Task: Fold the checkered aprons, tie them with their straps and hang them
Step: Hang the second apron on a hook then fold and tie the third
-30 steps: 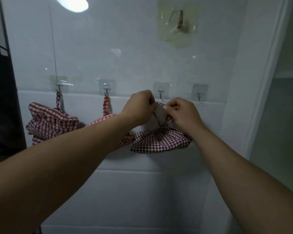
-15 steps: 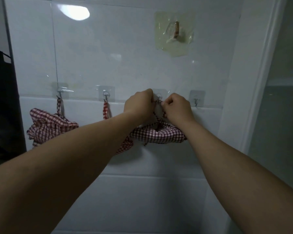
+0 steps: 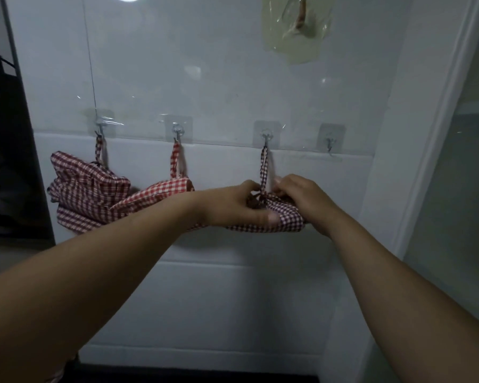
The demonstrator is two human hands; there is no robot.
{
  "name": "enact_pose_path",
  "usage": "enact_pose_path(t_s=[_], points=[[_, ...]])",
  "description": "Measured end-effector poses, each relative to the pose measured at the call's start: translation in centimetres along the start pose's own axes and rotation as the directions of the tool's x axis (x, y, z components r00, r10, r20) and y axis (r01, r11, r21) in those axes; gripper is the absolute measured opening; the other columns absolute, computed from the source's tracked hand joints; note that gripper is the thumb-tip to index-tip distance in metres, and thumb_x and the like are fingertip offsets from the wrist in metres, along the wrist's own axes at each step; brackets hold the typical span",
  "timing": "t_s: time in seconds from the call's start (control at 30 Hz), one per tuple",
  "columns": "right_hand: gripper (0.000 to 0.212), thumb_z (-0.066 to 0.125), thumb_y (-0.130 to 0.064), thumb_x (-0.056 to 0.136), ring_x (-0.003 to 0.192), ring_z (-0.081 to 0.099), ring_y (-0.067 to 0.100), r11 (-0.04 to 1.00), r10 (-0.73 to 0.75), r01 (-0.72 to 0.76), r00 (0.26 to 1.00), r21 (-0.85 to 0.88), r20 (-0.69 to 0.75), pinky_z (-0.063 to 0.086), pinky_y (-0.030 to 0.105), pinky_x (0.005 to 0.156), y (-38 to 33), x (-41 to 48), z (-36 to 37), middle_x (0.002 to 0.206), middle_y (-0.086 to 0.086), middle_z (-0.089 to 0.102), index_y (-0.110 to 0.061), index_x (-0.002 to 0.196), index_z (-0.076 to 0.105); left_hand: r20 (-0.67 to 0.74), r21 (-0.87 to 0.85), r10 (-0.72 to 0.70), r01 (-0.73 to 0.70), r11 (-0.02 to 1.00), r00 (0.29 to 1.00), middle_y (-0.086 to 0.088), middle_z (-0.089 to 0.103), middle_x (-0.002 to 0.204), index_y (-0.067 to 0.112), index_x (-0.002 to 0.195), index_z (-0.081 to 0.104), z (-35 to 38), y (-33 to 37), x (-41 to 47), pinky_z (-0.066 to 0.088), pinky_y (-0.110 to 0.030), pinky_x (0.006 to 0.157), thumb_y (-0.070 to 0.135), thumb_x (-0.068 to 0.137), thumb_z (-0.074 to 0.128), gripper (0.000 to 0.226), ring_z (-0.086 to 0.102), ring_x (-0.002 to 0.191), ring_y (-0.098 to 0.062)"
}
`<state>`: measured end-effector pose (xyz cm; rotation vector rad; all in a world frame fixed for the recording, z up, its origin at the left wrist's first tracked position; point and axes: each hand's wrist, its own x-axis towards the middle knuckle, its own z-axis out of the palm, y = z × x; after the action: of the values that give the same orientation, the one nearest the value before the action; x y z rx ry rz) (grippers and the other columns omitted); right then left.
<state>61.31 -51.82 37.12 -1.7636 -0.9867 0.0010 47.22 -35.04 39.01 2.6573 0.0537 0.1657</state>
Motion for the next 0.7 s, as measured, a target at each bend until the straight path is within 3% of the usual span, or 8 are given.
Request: enact_pose_path(t_s=[0.07, 0.17, 0.27, 0.33, 0.43, 0.5, 0.57, 0.7], points=[[0.036, 0.060, -0.044, 0.101, 0.098, 0.074, 0.019, 0.995, 0.030, -0.039, 0.995, 0.093, 0.090, 0.053, 0.046, 0.096, 0.8, -0.6, -0.2, 0.100, 0.003, 0.079, -0.012, 0.101, 0.076, 0.083, 0.125, 0.003, -0.013, 0.992, 0.997, 0.005, 0.044, 0.158, 0.025, 0.164, 0.015, 0.3, -0.3, -0.4, 0.037, -0.034, 0.118, 0.065, 0.077, 0.082, 0.116, 0.048, 0.138, -0.017], [0.054, 0.054, -0.059, 0.098, 0.106, 0.072, 0.024, 0.963, 0.099, -0.136, 0.981, 0.231, 0.168, 0.051, 0.045, 0.102, 1.6, -0.8, -0.4, 0.111, 0.009, 0.078, -0.012, 0.112, 0.076, -0.055, 0.232, 0.009, 0.004, 0.973, 0.998, -0.003, 0.057, 0.146, 0.020, 0.155, 0.036, 0.8, -0.6, -0.3, 0.048, -0.037, 0.106, 0.047, 0.084, 0.081, 0.088, 0.058, 0.122, -0.022], [0.067, 0.048, -0.071, 0.086, 0.117, 0.068, 0.018, 0.883, 0.139, -0.227, 0.962, 0.410, 0.234, 0.050, 0.038, 0.105, 2.4, -0.9, -0.7, 0.124, 0.002, 0.075, -0.019, 0.122, 0.071, -0.210, 0.050, -0.042, 0.054, 0.997, 0.977, -0.005, 0.067, 0.125, 0.017, 0.131, 0.059, 0.4, -1.1, 0.1, 0.056, -0.037, 0.091, 0.047, 0.093, 0.072, 0.051, 0.064, 0.109, -0.021], [0.065, 0.057, -0.068, 0.083, 0.122, 0.066, 0.019, 0.881, 0.110, -0.219, 0.957, 0.419, 0.268, 0.051, 0.041, 0.106, 3.0, -1.1, -0.7, 0.130, -0.001, 0.072, -0.022, 0.129, 0.066, -0.307, -0.051, -0.099, 0.087, 0.995, 0.947, -0.004, 0.067, 0.114, 0.014, 0.118, 0.061, 0.4, -1.5, 0.5, 0.058, -0.040, 0.086, 0.051, 0.092, 0.072, 0.047, 0.065, 0.102, -0.021], [0.060, 0.078, -0.058, 0.079, 0.113, 0.072, 0.024, 0.938, 0.152, -0.172, 0.984, 0.300, 0.090, 0.055, 0.045, 0.103, 3.4, -0.6, 0.1, 0.116, 0.001, 0.078, -0.017, 0.122, 0.073, -0.421, -0.032, -0.126, 0.124, 0.992, 0.898, -0.002, 0.065, 0.116, 0.019, 0.117, 0.054, 1.6, -1.5, 1.3, 0.058, -0.038, 0.082, 0.051, 0.092, 0.073, 0.045, 0.063, 0.100, -0.020], [0.042, 0.073, -0.053, 0.090, 0.103, 0.074, 0.021, 0.995, 0.091, -0.087, 0.990, 0.042, -0.106, 0.057, 0.033, 0.090, 2.9, -0.2, 1.0, 0.106, -0.003, 0.079, -0.019, 0.114, 0.076, -0.545, 0.072, -0.053, 0.110, 0.991, 0.837, -0.003, 0.061, 0.123, 0.022, 0.124, 0.051, 2.7, -1.4, 1.7, 0.056, -0.043, 0.088, 0.045, 0.094, 0.071, 0.043, 0.060, 0.108, -0.023], [0.042, 0.064, -0.059, 0.094, 0.095, 0.071, 0.020, 0.972, -0.003, -0.049, 0.976, -0.228, -0.219, 0.054, 0.031, 0.080, 2.6, 0.1, 1.8, 0.103, -0.002, 0.078, -0.021, 0.107, 0.075, -0.630, 0.220, 0.059, 0.106, 0.970, 0.774, -0.005, 0.056, 0.125, 0.022, 0.129, 0.050, 3.4, -1.5, 2.0, 0.051, -0.046, 0.093, 0.040, 0.097, 0.067, 0.040, 0.055, 0.113, -0.026], [0.052, 0.059, -0.073, 0.088, 0.094, 0.069, 0.026, 0.916, 0.002, -0.113, 0.961, -0.384, -0.277, 0.056, 0.040, 0.081, 2.7, -0.3, 2.6, 0.102, 0.001, 0.074, -0.023, 0.102, 0.064, -0.650, 0.302, 0.123, 0.106, 0.948, 0.750, -0.006, 0.051, 0.124, 0.022, 0.131, 0.049, 4.3, -2.4, 2.2, 0.045, -0.048, 0.099, 0.038, 0.100, 0.061, 0.037, 0.050, 0.115, -0.028]])
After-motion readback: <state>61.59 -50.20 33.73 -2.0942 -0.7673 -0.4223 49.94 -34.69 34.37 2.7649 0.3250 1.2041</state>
